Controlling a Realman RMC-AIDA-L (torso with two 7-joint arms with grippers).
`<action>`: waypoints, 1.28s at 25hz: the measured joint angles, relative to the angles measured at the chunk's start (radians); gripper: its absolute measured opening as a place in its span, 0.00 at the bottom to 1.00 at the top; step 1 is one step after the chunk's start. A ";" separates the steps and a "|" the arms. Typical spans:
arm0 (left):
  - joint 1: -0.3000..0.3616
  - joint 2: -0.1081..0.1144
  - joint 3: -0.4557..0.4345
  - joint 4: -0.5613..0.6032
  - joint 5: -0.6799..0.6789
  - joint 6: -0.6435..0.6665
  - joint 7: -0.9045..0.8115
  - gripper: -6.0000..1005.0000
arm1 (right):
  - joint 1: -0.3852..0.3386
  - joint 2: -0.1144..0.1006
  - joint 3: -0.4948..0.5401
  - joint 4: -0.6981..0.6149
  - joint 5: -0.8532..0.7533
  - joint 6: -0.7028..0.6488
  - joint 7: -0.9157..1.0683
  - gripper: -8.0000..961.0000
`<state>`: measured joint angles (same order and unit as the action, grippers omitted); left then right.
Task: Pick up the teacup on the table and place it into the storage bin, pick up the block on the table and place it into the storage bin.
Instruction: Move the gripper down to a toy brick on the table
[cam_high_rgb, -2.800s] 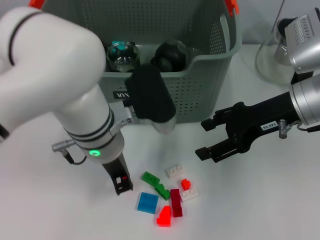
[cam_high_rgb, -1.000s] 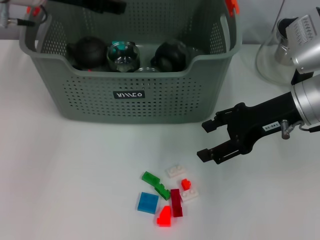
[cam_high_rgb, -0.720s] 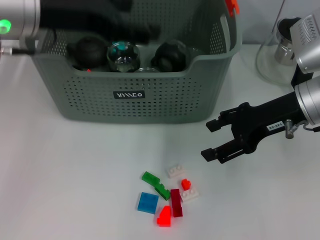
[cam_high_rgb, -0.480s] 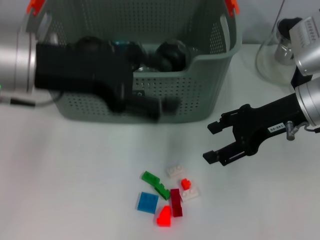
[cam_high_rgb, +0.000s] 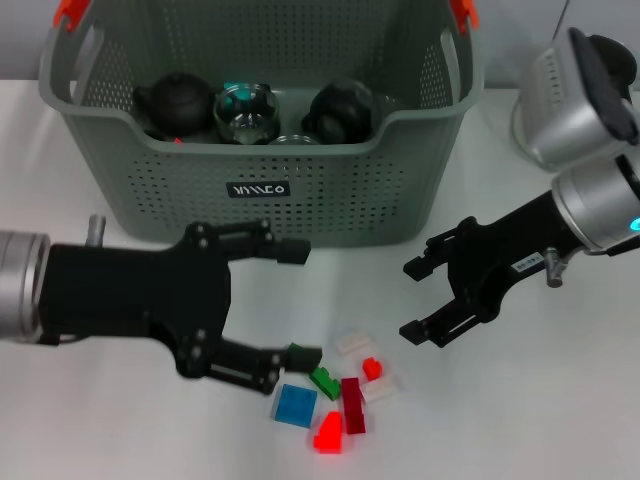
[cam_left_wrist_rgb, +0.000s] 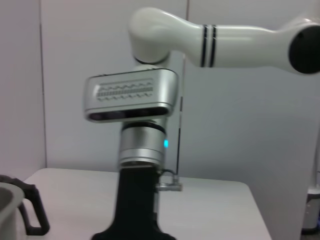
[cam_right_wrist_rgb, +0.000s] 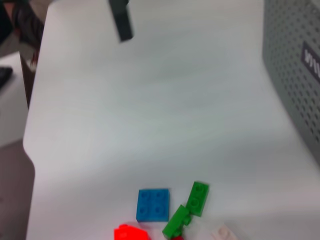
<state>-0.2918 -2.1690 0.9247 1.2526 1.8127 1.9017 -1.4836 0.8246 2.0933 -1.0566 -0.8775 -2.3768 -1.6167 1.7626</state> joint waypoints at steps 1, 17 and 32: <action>0.009 -0.001 0.000 -0.006 0.000 0.007 0.016 0.95 | 0.013 0.002 -0.015 0.003 -0.007 0.006 0.005 0.92; 0.066 -0.008 -0.032 -0.066 0.012 0.030 -0.011 0.94 | 0.118 0.013 -0.440 0.013 -0.008 0.197 0.163 0.92; 0.047 -0.001 -0.061 -0.131 0.022 0.041 0.021 0.94 | 0.121 0.017 -0.645 0.039 0.086 0.376 0.237 0.92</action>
<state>-0.2450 -2.1698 0.8640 1.1219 1.8343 1.9428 -1.4624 0.9461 2.1107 -1.7014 -0.8383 -2.2907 -1.2407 1.9992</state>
